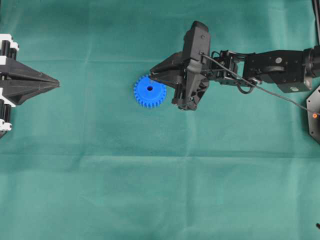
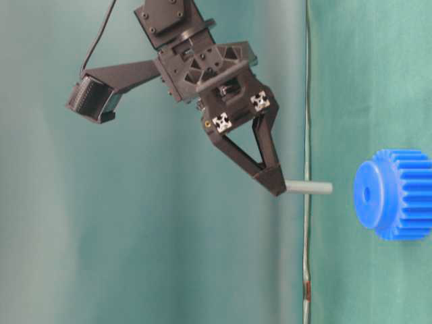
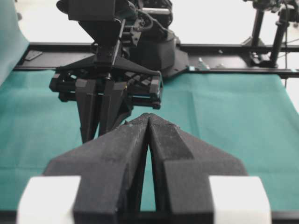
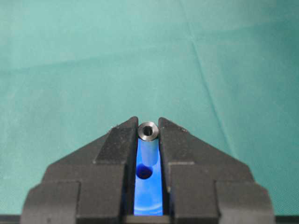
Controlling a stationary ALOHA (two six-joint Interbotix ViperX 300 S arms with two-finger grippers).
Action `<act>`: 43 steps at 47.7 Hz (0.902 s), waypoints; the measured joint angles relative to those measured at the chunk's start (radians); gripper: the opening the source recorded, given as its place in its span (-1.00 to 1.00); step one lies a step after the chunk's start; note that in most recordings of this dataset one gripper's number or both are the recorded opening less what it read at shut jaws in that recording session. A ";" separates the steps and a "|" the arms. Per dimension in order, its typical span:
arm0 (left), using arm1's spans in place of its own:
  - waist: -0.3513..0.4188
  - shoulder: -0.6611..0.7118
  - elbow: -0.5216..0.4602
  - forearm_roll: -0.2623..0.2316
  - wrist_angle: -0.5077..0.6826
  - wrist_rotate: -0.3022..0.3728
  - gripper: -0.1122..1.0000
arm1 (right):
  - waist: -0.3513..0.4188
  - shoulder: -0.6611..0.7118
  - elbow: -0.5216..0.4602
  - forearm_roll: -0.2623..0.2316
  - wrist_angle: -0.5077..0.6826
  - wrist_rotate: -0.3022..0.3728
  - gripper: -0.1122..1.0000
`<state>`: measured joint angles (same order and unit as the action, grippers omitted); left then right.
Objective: Insert the shaft placed at a random location into the center hole of the medium gear at another random location.
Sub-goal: 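Carry the shaft with the right gripper over the blue gear's center hole, then lower the shaft into the gear's center hole with the right gripper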
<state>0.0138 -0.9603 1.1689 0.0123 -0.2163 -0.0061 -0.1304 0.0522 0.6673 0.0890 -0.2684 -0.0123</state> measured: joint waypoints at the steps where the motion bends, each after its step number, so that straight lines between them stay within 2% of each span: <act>1: 0.000 0.000 0.000 0.000 0.000 0.000 -0.79 | 0.002 0.002 -0.002 0.000 0.000 0.000 -0.56; 25: -0.002 0.000 0.000 0.000 0.000 0.000 -0.79 | 0.008 0.078 -0.006 0.009 -0.032 0.000 -0.56; 43: 0.000 -0.002 0.000 0.000 0.000 0.000 -0.79 | 0.009 0.081 -0.006 0.014 -0.034 0.000 -0.56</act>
<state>0.0138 -0.9618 1.1689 0.0123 -0.2163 -0.0061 -0.1212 0.1335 0.6611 0.1028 -0.3022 -0.0123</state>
